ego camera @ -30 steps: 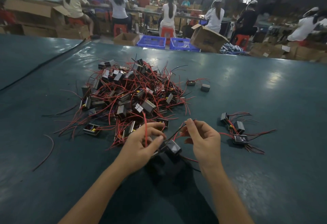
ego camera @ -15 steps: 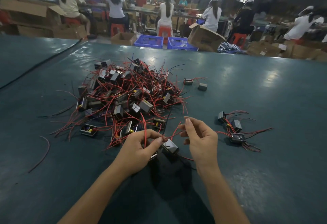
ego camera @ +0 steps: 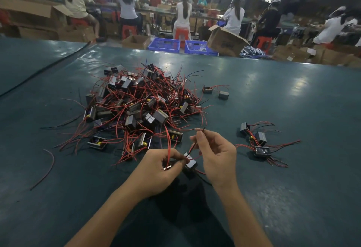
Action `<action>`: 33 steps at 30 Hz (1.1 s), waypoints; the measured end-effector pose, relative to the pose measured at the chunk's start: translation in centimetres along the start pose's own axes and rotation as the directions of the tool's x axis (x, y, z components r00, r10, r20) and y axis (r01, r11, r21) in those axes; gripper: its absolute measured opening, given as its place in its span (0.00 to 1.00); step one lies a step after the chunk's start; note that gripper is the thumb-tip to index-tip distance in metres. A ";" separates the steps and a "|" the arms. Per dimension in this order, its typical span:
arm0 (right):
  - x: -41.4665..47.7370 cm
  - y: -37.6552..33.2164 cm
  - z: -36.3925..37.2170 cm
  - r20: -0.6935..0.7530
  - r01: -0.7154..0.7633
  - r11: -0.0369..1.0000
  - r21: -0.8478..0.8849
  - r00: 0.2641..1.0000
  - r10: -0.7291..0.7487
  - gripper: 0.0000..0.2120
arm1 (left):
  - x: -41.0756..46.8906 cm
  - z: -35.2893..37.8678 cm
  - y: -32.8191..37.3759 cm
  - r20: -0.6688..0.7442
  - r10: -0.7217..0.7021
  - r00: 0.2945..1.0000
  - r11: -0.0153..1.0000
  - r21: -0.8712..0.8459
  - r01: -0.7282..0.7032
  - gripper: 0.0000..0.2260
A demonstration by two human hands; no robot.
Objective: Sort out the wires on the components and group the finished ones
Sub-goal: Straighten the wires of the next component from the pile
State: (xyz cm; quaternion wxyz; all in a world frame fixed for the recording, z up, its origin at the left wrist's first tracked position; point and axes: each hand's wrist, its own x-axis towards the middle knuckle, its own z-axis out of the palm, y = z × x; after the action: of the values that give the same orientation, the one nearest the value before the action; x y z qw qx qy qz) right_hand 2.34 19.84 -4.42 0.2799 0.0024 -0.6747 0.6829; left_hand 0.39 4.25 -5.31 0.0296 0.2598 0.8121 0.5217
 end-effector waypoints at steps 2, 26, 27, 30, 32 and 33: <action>0.1 0.2 0.0 -0.050 -0.016 0.999 0.037 0.999 0.018 0.06 | 0.1 -0.1 0.1 -0.025 -0.050 0.998 0.996 -0.082 0.048 0.06; -0.1 2.0 -0.1 0.022 -0.199 0.953 -0.230 0.978 0.209 0.16 | 0.7 -1.3 -1.3 -0.408 -0.190 0.893 0.981 -0.107 0.160 0.06; 0.1 2.1 -0.3 0.000 -0.196 0.947 -0.256 0.979 0.203 0.16 | 0.7 -1.2 -1.4 -0.411 -0.184 0.893 0.983 -0.068 0.171 0.10; 0.4 2.0 -0.6 -0.011 -0.259 0.951 -0.170 0.965 0.261 0.12 | 0.4 -0.7 -1.7 -0.418 -0.131 0.899 0.981 0.079 0.179 0.38; 0.4 1.8 -0.4 -0.015 -0.296 0.953 -0.065 0.955 0.295 0.07 | 0.2 -0.4 -2.0 -0.398 -0.059 0.916 0.975 0.172 0.138 0.50; 0.4 1.6 -0.3 -0.021 -0.289 0.957 -0.032 0.957 0.288 0.05 | 0.1 -0.3 -1.9 -0.393 -0.019 0.919 0.972 0.209 0.109 0.53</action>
State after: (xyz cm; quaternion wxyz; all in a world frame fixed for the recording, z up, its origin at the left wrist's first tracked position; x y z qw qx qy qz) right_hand 1.46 20.36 -5.76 0.1828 -0.1063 -0.6774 0.7046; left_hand -0.53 3.40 -6.81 -0.1447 0.1260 0.8640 0.4655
